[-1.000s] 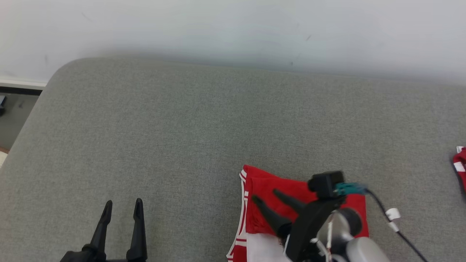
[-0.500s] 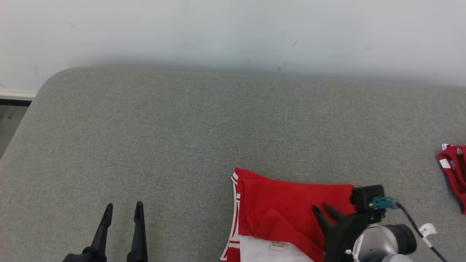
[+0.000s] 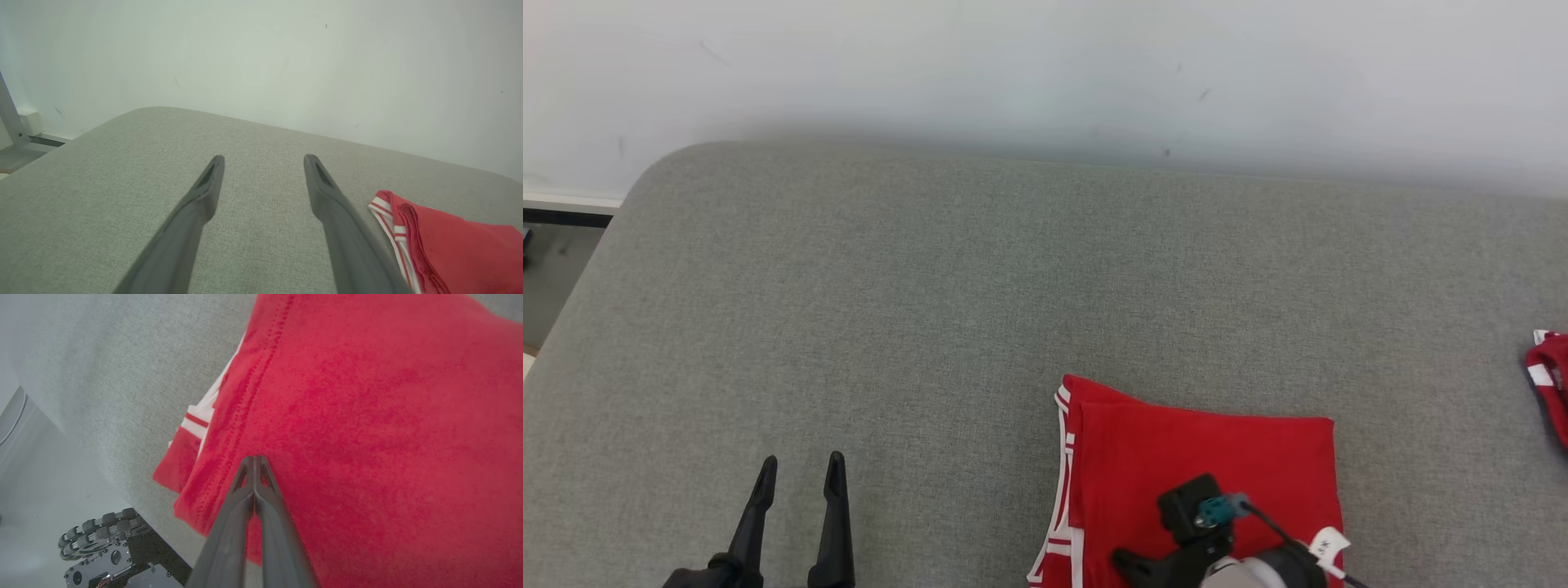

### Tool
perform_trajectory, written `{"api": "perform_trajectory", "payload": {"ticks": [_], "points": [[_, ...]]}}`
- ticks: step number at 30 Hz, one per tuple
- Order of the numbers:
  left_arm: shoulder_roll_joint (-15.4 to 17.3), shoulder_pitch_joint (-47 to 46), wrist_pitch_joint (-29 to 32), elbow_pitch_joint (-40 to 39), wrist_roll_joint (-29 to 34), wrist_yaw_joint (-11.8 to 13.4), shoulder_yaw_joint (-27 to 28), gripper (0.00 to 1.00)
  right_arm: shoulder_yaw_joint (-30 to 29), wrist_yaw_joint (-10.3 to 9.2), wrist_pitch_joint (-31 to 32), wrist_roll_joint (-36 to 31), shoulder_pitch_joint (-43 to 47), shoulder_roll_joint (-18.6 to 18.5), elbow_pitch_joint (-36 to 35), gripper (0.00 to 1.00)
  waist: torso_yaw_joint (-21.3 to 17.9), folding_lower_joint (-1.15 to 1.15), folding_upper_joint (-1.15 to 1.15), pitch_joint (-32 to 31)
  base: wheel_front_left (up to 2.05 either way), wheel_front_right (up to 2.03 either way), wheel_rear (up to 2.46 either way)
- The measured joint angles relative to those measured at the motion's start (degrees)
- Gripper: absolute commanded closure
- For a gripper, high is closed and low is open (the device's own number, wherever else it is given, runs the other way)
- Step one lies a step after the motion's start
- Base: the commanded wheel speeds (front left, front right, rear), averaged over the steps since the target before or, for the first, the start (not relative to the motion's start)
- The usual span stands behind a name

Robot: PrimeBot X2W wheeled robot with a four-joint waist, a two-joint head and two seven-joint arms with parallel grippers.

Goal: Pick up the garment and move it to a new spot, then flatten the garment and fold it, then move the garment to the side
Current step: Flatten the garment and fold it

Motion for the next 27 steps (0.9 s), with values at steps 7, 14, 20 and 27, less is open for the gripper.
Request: {"api": "perform_trajectory", "payload": {"ticks": [7, 14, 20, 27], "points": [[0.0, -0.1, 0.0, 0.0, -0.5, 0.0, 0.1, 0.00, 7.0, 0.00, 0.3, 3.1, -1.1, 0.0, 1.4, 1.00, 0.3, 0.00, 0.00, 0.2, 0.00, 0.00, 0.00], [0.0, -0.2, 0.0, 0.0, -0.5, 0.0, 0.5, 0.00, 8.3, 0.00, -4.9, 7.8, -3.4, 0.0, 0.1, 0.78, -0.3, 0.00, 0.00, 0.3, 0.00, 0.00, 0.00], [0.0, 0.0, 0.0, -0.3, -0.5, 0.0, 0.9, 0.00, -1.1, 0.00, -12.2, 7.7, -4.3, 0.0, -4.2, 0.00, -1.3, 0.00, 0.00, -0.1, 0.00, 0.00, 0.00], [0.0, 0.4, 0.0, -0.5, -0.7, 0.1, 1.3, 0.00, -14.2, 0.00, -22.6, 2.7, -1.7, 0.0, -9.3, 0.00, -3.2, 0.00, 0.00, -1.1, 0.00, 0.00, 0.00]]}}
